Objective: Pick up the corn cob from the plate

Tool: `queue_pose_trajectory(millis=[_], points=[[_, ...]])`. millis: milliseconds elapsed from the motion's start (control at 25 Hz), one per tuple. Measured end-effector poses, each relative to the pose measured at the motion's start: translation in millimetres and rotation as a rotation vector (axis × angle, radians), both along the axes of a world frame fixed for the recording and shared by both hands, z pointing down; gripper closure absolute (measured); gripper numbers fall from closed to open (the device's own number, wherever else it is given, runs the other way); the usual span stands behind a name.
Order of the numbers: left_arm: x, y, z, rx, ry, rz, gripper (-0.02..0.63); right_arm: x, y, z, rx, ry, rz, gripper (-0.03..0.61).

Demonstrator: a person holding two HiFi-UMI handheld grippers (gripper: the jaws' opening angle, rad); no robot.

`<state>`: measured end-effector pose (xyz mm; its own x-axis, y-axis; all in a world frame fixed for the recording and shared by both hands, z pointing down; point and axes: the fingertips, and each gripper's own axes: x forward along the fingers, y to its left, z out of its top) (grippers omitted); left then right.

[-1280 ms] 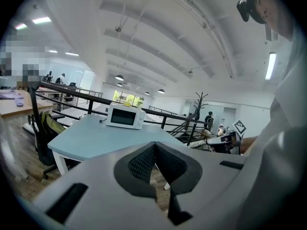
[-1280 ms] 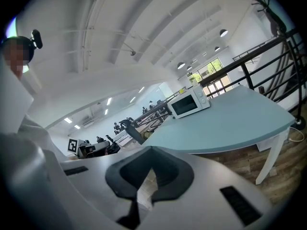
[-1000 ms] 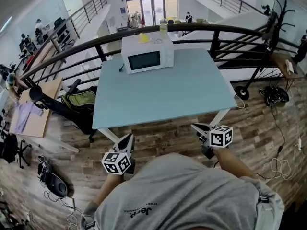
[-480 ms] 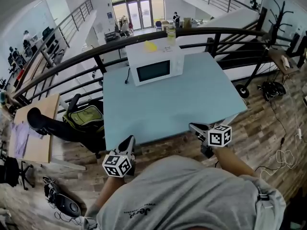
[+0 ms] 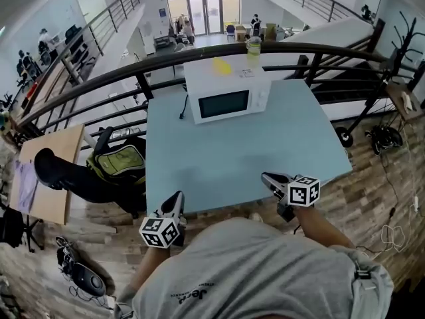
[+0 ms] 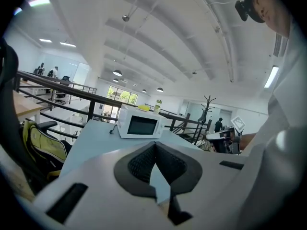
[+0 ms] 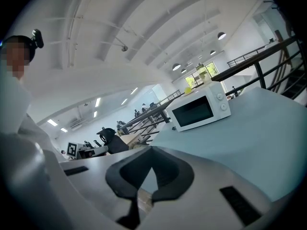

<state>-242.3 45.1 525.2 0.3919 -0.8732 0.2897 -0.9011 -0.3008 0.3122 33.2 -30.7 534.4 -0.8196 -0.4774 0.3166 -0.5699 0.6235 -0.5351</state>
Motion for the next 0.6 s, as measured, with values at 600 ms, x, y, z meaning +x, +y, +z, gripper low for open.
queue_pose_trajectory(millis=[600], points=[[65,-170,-32,0.0,-0.052,-0.201,0.606,38,-220,-17,0.101,-0.005,-0.219,0.563]])
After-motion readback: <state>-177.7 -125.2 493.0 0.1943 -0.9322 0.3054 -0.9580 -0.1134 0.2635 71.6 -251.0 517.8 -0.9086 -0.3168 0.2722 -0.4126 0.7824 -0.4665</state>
